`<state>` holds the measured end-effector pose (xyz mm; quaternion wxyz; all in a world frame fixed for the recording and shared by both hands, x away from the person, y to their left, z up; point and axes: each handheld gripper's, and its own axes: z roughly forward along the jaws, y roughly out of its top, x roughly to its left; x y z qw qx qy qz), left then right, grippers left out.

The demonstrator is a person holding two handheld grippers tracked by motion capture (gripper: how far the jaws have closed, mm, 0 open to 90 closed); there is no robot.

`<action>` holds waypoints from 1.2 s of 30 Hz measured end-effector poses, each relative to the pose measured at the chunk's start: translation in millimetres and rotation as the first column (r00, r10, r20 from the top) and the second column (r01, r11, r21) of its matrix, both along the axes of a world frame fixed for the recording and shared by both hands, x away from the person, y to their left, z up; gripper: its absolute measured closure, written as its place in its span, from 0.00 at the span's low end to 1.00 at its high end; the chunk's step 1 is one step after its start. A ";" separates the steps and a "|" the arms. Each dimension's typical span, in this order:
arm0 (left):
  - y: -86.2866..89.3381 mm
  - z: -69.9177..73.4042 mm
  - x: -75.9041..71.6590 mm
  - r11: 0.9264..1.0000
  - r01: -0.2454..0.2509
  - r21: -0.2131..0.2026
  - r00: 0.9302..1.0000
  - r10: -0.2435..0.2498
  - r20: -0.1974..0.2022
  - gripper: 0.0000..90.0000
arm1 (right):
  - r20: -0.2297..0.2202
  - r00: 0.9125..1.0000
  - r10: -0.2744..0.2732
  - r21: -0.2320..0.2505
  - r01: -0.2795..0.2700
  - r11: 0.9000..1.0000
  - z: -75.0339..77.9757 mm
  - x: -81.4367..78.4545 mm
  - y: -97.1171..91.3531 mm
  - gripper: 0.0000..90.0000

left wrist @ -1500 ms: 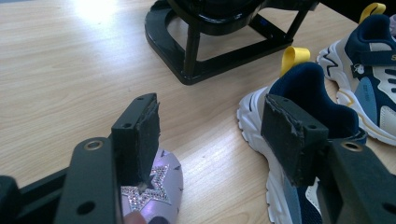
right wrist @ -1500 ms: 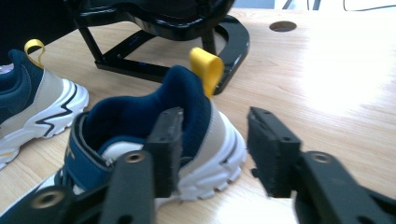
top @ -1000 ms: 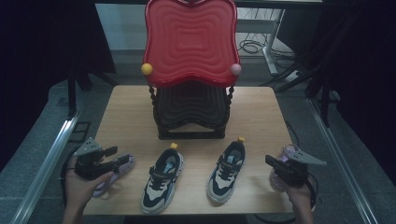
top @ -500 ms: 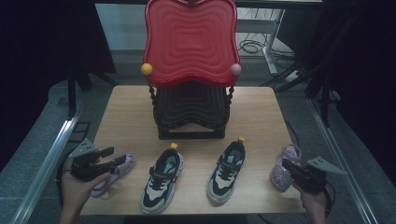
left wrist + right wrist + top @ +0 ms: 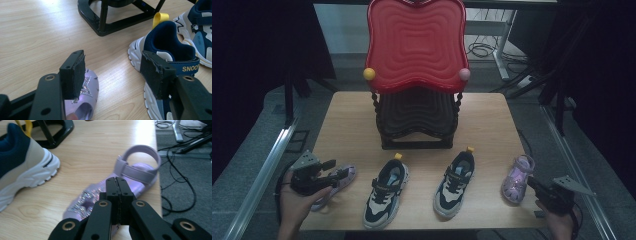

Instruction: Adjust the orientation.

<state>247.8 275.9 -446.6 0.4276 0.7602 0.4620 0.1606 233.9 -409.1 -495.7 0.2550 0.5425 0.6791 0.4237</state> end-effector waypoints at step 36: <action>1.3 -7.3 2.7 1.000 -0.003 0.014 1.000 0.003 -0.022 0.41 | -0.133 0.991 -0.012 -0.144 -0.008 0.989 -33.7 -5.1 1.3 1.00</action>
